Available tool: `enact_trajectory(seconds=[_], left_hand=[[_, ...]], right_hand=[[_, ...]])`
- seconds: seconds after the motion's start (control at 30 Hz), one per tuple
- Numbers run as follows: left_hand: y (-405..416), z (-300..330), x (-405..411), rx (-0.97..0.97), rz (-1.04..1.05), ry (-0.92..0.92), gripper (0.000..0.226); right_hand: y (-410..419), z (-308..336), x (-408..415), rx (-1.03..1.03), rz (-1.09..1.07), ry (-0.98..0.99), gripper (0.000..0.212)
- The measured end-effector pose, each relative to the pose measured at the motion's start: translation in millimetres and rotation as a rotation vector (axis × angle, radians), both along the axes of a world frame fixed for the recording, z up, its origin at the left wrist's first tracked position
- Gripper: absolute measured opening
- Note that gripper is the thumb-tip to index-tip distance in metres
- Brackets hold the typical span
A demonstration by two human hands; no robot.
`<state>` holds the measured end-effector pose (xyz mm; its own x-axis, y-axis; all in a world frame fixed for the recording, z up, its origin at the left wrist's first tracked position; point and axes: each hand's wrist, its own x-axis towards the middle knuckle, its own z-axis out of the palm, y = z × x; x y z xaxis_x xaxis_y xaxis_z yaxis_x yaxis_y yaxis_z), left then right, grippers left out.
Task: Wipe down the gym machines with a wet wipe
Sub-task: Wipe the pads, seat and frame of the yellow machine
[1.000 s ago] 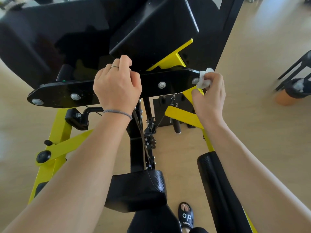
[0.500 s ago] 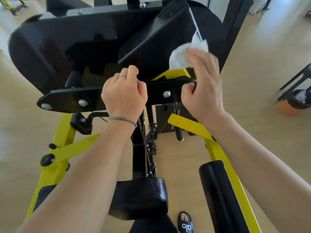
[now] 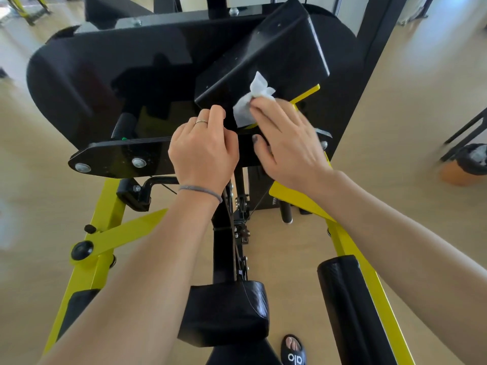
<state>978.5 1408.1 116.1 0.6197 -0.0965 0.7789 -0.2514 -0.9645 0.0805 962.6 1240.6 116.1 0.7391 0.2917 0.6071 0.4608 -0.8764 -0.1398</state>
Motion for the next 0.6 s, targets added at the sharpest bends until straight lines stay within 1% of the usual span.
enact_trajectory(seconds=[0.07, 0.13, 0.3, 0.47, 0.53, 0.6], left_hand=[[1, -1, 0, -0.001, -0.008, 0.000, 0.018], [1, -1, 1, -0.003, -0.008, 0.001, 0.019], [1, -1, 2, 0.005, -0.003, 0.009, 0.020], [0, -1, 3, -0.011, -0.003, -0.010, 0.020], [0, 0, 4, -0.018, 0.003, -0.028, 0.020], [0, 0, 4, -0.021, 0.005, -0.042, 0.019]], right_hand=[[-12, 2, 1, -0.086, -0.056, -0.047, 0.041], [-19, 1, 0, -0.080, -0.070, -0.032, 0.039], [-8, 9, 5, -0.081, 0.102, 0.159, 0.040], [4, 30, 9, 0.075, 0.220, 0.410, 0.038], [10, 34, 12, 0.059, 0.241, 0.471, 0.039], [15, 33, 13, 0.024, 0.260, 0.481, 0.040]])
